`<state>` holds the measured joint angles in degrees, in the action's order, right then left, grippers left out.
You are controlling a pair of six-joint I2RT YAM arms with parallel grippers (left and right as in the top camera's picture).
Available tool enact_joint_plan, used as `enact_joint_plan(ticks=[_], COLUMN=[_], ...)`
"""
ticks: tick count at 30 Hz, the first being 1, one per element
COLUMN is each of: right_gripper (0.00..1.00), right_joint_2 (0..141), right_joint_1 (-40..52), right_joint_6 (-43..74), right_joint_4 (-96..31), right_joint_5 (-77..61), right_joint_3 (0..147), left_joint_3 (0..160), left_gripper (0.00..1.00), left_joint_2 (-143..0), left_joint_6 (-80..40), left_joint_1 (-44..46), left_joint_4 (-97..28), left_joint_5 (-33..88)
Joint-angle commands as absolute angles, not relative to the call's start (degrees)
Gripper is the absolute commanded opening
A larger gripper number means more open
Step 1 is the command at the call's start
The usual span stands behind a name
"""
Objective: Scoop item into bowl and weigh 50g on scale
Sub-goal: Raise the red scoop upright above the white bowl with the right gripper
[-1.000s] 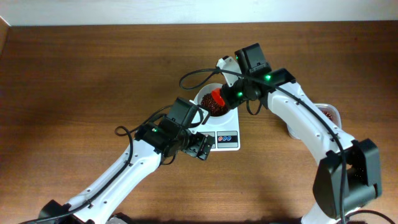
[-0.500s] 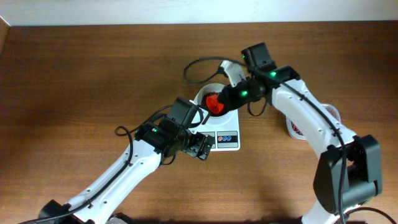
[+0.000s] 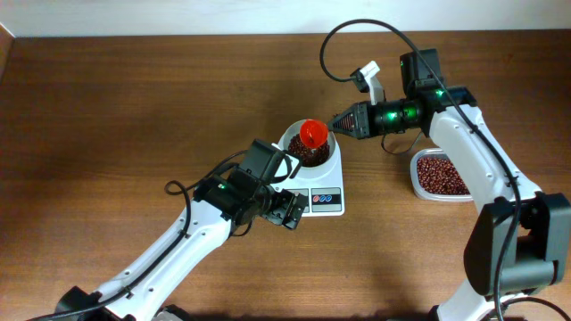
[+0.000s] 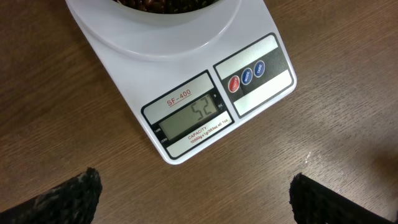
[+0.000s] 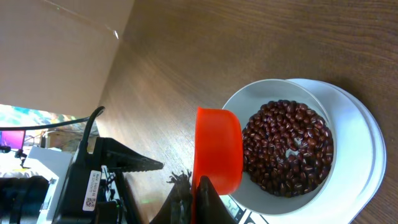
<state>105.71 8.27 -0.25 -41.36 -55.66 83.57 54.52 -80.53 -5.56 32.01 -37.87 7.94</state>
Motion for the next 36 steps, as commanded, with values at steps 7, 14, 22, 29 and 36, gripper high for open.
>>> enact_joint_plan(ticks=[7, 14, 22, 29, 36], right_gripper=[0.04, 0.04, 0.04, 0.04, 0.04], right_joint_2=[106.2, 106.2, 106.2, 106.2, 106.2], right_joint_1=[7.7, 4.9, 4.8, 4.8, 7.7], right_joint_6=[3.6, 5.4, 5.4, 5.4, 5.4], right_joint_4=[-38.5, -34.9, -34.6, -33.3, -33.0], right_joint_5=[-58.6, -65.8, -64.9, -59.5, -53.0], right_joint_3=[84.4, 84.4, 84.4, 84.4, 84.4], left_joint_3=[54.2, 54.2, 54.2, 54.2, 54.2], left_gripper=[0.99, 0.99, 0.99, 0.99, 0.99], left_joint_2=[-80.6, -80.6, -80.6, -80.6, -80.6], left_joint_6=[-4.7, -4.7, -4.7, -4.7, -4.7], left_joint_1=[31.9, 31.9, 31.9, 31.9, 31.9], left_joint_4=[-37.8, -37.8, -37.8, -37.8, -37.8], left_joint_5=[7.7, 7.7, 7.7, 7.7, 7.7])
